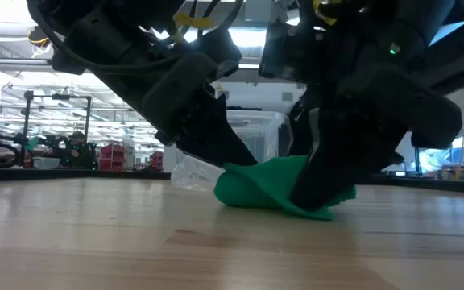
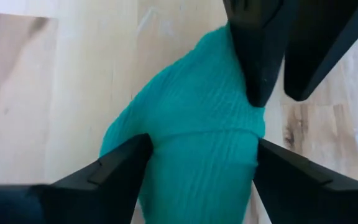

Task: Roll bandage
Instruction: Roll the green bandage

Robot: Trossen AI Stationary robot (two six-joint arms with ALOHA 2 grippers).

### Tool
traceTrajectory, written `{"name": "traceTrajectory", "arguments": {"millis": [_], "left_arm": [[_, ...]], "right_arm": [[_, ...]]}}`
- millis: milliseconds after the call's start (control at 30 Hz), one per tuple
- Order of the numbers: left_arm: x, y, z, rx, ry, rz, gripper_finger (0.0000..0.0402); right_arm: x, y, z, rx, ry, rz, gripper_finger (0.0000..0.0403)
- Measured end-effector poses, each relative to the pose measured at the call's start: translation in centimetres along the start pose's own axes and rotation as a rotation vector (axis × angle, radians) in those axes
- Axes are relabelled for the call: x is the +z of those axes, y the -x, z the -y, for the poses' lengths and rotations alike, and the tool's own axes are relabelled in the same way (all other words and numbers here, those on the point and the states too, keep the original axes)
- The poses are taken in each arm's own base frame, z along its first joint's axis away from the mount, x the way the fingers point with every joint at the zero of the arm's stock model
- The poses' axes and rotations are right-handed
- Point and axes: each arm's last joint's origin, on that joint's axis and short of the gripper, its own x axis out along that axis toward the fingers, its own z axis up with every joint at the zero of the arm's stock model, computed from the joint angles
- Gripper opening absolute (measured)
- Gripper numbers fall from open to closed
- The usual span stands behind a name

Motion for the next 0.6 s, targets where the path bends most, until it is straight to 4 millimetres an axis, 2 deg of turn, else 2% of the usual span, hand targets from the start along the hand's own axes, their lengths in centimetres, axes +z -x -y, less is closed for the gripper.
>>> {"name": "traceTrajectory", "arguments": {"millis": [133,333,433,600], "left_arm": [[0.0,0.0,0.0,-0.005,-0.001,-0.002,0.0076],[0.0,0.1,0.0,-0.018,-0.012,-0.003,0.0076],[0.6,0.9,0.2,-0.043,-0.018,0.006,0.0076],[2.0,3.4,0.8,-0.087,-0.068,0.037,0.0076]], "right_arm": [[-0.1,-0.1,0.0,-0.045,0.006,0.005,0.0242],[-0.2,-0.2,0.2,-0.098,0.028,0.010,0.0135],[-0.2,-0.2,0.2,-0.103,0.032,0.012,0.0087],[-0.2,-0.2,0.2,-0.088,0.032,0.010,0.0076]]}}
